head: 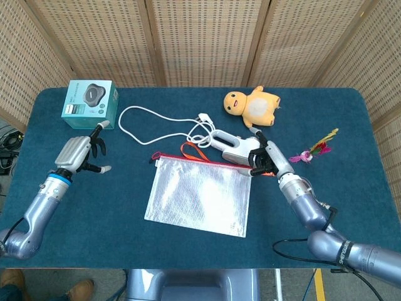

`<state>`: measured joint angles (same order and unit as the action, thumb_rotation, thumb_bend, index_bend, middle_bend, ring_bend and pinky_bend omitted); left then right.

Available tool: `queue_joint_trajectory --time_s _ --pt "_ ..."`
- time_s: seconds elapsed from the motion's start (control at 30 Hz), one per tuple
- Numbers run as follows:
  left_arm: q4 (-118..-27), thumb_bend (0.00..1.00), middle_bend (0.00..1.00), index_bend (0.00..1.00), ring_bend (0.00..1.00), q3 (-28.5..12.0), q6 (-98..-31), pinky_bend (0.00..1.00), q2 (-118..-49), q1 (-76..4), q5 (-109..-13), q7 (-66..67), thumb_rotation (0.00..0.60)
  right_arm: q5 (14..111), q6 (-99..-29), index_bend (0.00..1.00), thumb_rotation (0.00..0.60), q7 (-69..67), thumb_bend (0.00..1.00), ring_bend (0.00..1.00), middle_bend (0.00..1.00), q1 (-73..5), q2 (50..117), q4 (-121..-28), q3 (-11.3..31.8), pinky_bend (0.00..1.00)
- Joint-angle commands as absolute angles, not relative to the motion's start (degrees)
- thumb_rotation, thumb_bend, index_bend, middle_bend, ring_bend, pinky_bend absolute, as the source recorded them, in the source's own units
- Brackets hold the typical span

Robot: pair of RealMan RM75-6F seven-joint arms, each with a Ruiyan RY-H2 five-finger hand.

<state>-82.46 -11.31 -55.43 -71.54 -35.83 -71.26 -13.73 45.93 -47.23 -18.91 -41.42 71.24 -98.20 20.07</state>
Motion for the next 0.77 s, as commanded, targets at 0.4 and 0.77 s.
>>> queue_joint_trajectory --time_s 0.4,0.77 --pt "-98.82 0.0 0.0 0.0 0.0 -2.28 -81.36 0.0 -66.06 -17.98 -75.43 9.04 0.6 85.86 -82.4 0.04 0.6 6.34 0.0 0.0 0.0 -23.05 67.68 -91.55 1.26 0.0" --pt "-102.67 0.0 0.0 0.0 0.0 4.85 -94.41 0.0 -64.44 -6.92 -86.69 12.25 0.6 91.18 -93.67 0.03 0.6 4.95 0.0 0.0 0.0 -12.81 66.02 -88.56 -2.27 0.0"
